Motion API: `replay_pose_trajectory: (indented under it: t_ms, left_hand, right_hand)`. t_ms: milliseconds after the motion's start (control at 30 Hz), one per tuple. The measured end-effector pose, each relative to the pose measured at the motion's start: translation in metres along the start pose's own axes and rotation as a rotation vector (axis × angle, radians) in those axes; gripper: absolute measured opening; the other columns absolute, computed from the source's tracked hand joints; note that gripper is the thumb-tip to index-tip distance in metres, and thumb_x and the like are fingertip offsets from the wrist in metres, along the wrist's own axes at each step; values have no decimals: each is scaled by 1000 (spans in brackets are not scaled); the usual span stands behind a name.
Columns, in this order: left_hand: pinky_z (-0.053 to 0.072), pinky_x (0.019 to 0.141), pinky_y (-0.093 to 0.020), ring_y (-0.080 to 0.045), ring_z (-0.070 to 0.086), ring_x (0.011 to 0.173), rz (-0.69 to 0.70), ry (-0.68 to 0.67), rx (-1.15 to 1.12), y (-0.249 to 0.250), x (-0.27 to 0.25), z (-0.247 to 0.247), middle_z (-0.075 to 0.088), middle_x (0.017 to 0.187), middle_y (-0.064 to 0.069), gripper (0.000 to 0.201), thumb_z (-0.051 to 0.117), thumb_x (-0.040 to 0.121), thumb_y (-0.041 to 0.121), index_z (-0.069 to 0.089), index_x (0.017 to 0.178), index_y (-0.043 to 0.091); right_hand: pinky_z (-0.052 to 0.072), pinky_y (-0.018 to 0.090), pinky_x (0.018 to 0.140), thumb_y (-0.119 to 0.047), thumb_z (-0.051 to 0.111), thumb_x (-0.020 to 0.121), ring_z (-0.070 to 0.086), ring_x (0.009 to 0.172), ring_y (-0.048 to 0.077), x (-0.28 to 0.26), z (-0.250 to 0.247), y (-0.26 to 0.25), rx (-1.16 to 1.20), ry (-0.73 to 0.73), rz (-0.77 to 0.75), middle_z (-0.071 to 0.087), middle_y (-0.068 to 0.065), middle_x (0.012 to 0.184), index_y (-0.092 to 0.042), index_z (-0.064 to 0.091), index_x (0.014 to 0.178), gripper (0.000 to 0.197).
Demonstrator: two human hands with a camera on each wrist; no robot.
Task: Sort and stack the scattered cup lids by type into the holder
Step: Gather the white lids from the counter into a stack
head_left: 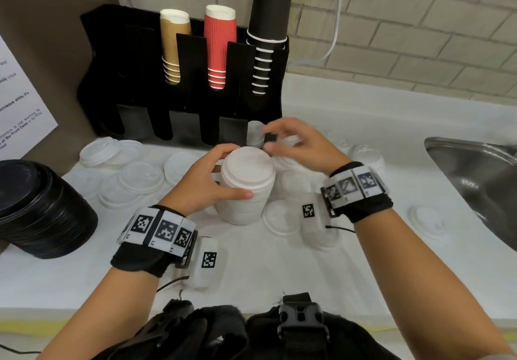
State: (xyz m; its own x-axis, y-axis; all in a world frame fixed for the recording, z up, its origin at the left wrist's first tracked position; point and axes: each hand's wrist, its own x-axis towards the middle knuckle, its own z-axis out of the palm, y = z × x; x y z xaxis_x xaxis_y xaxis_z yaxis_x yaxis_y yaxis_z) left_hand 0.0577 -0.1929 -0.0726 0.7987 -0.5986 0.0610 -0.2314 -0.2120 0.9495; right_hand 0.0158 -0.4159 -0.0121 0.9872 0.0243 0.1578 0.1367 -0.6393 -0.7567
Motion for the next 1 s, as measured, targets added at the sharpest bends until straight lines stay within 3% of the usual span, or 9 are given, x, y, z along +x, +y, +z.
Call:
replay_pose_trajectory:
  t_ms: [100, 200, 267, 467, 567, 667, 800, 933, 1000]
  left_hand:
    - [48, 89, -27, -5, 50, 117, -1, -1, 10, -1, 0, -2, 55, 124, 21, 83, 86, 49, 46, 50, 124, 42]
    - [47, 84, -22, -2, 51, 115, -1, -6, 15, -1, -1, -2, 55, 121, 25, 82, 86, 49, 46, 50, 123, 44]
    - [47, 83, -22, -3, 51, 115, 1, -7, 14, -1, -1, -3, 55, 121, 25, 82, 86, 49, 45, 50, 123, 43]
    - [47, 84, -23, -6, 50, 117, 6, -15, 9, -1, 0, -3, 54, 124, 21, 83, 86, 50, 43, 50, 125, 40]
    - [46, 83, -21, -5, 50, 116, 14, -19, 14, -1, 0, -4, 54, 124, 22, 83, 85, 50, 44, 50, 125, 40]
    - [47, 82, -21, -4, 51, 115, 14, -20, 9, -1, 0, -4, 55, 123, 22, 83, 85, 50, 43, 50, 125, 40]
    - [48, 86, -25, -6, 50, 117, 14, -20, 17, -2, 1, -4, 54, 124, 20, 84, 85, 50, 44, 50, 126, 39]
    - [48, 84, -23, -5, 51, 116, 15, -23, 14, -3, 2, -5, 55, 123, 20, 84, 85, 50, 45, 50, 125, 40]
    - [47, 82, -21, -4, 51, 115, 15, -26, 15, -3, 2, -5, 55, 123, 21, 83, 86, 49, 45, 50, 124, 41]
  right_hand:
    - [41, 28, 96, -31, 71, 85, 52, 113, 17, 13, -42, 53, -138, 246, 388, 53, 10, 130, -14, 56, 122, 44]
    - [36, 45, 106, -46, 72, 78, 40, 129, 37, 16, -80, 108, -514, 178, 796, 40, 18, 141, -20, 39, 141, 75]
    - [36, 50, 106, -48, 74, 73, 36, 131, 40, 16, -94, 135, -633, 126, 898, 36, 17, 144, -25, 31, 145, 87]
    - [37, 48, 103, -41, 79, 71, 38, 131, 40, 9, -111, 164, -781, -91, 914, 38, 13, 145, -40, 37, 141, 82]
    - [42, 50, 98, -33, 75, 76, 42, 124, 44, 5, -113, 161, -782, -67, 924, 35, 14, 138, -37, 43, 134, 66]
    - [45, 38, 84, -31, 73, 78, 51, 114, 37, 5, -116, 154, -660, -46, 860, 45, 14, 135, -32, 45, 133, 62]
    - [42, 40, 100, -44, 71, 79, 46, 125, 30, 10, -127, 136, -426, -11, 798, 47, 3, 136, -41, 40, 137, 66]
    - [41, 31, 89, -29, 60, 90, 53, 118, 30, 16, -136, 134, -490, 227, 802, 54, 10, 135, -23, 53, 132, 43]
    - [40, 31, 92, -17, 51, 95, 50, 122, 32, 20, -134, 140, -571, 206, 817, 53, 15, 135, -12, 54, 132, 38]
